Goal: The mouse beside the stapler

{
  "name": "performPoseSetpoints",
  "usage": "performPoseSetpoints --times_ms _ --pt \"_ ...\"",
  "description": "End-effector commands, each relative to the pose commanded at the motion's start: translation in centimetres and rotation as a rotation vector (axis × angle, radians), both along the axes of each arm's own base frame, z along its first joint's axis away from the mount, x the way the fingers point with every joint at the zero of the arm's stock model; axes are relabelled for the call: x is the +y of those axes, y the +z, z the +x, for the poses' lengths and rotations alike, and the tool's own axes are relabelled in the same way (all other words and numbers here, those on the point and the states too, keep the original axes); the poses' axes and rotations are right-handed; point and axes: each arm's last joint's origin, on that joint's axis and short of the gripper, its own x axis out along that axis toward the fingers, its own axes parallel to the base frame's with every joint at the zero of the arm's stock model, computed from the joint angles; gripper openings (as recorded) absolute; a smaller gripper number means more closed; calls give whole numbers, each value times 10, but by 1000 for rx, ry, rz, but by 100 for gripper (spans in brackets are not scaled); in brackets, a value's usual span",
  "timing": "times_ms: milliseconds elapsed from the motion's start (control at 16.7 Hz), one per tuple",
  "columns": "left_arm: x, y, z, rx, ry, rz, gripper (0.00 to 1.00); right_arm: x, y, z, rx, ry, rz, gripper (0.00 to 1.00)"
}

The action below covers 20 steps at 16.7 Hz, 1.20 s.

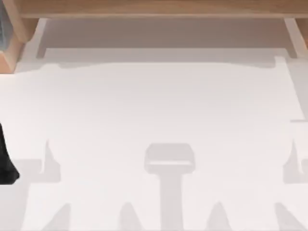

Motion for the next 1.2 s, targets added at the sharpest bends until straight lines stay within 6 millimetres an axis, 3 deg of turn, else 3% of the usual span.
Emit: performPoseSetpoints --times_ms 180,360,540,720,960,1080,1200 --pt "0 0 0 0 0 0 100 0 2 0 7 -1 -3 100" --pt "0 0 0 0 0 0 100 -2 19 1 75 -12 -30 100" --pt "0 0 0 0 0 0 100 -5 54 8 203 -34 -75 100" --pt "0 0 0 0 0 0 100 -11 101 29 369 -62 -124 100" --pt "0 0 0 0 0 0 100 -29 159 90 631 -88 -176 100" --pt "0 0 0 0 0 0 100 -44 176 133 767 -94 -186 100" --pt "0 0 0 0 0 0 100 -64 180 181 901 -93 -182 100"
